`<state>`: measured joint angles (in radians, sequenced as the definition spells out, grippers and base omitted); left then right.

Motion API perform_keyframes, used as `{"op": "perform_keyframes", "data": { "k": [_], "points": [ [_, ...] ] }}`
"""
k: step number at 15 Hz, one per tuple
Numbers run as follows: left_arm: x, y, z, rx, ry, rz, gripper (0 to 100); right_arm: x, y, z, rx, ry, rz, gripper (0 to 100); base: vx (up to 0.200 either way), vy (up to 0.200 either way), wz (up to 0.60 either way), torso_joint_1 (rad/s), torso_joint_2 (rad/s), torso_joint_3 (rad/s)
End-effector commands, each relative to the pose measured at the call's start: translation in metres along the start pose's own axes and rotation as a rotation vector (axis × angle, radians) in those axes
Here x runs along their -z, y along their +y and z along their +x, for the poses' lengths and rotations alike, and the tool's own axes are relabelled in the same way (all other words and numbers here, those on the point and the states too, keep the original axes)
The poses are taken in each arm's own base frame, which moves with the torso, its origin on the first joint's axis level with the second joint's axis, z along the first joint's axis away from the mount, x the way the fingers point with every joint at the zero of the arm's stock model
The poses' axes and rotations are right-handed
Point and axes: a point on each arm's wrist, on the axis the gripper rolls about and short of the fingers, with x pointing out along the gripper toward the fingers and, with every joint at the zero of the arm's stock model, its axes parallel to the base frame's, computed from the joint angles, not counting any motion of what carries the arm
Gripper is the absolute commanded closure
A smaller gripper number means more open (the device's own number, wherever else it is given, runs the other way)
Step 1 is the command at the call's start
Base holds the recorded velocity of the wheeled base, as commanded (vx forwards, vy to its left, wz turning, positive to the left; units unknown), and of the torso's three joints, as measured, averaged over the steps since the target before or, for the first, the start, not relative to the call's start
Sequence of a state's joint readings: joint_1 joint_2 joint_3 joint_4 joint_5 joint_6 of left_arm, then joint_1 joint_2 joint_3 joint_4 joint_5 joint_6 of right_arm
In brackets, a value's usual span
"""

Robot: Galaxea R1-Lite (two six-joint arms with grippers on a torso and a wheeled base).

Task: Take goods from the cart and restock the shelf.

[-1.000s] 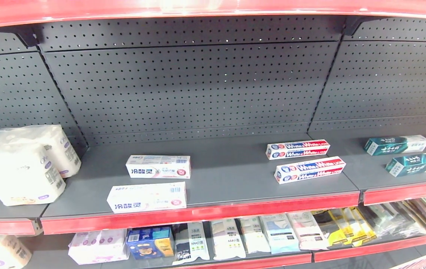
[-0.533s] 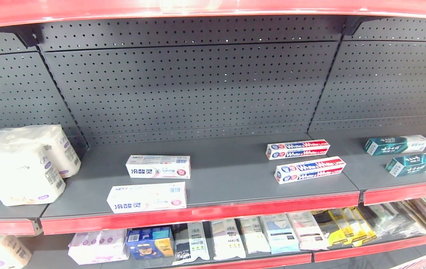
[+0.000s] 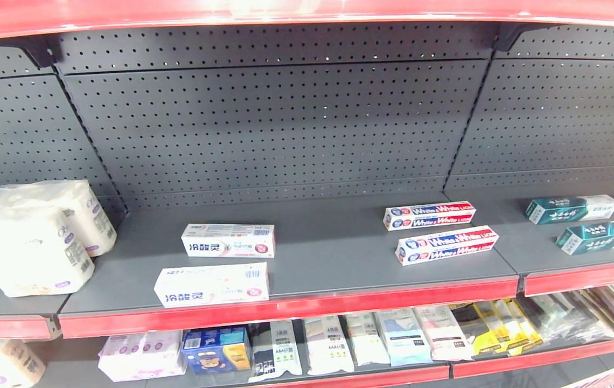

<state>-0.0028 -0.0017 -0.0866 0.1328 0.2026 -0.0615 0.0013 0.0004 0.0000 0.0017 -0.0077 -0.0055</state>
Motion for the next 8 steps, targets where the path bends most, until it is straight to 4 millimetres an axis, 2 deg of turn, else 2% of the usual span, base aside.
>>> {"op": "perform_keyframes", "data": {
  "k": [1,2,3,8],
  "points": [
    [0.0029,-0.0011,0.0036,0.025,-0.025,0.095,0,0.0000,0.0000,0.0000,0.000,-0.001,0.001,0,0.000,0.000,0.00,0.000,0.00,0.000],
    [0.0034,-0.0024,0.0051,0.066,-0.055,0.132,0,0.0000,0.0000,0.0000,0.000,-0.001,-0.001,0,0.000,0.000,0.00,0.000,0.00,0.000],
    [0.0050,-0.0066,0.0067,0.238,-0.094,0.147,0,0.0000,0.0000,0.0000,0.000,-0.001,-0.001,0,0.000,0.000,0.00,0.000,0.00,0.000],
    [0.0050,-0.0068,0.0057,0.260,-0.072,0.154,0,0.0000,0.0000,0.0000,0.000,-0.001,-0.001,0,0.000,0.000,0.00,0.000,0.00,0.000]
  ]
}}
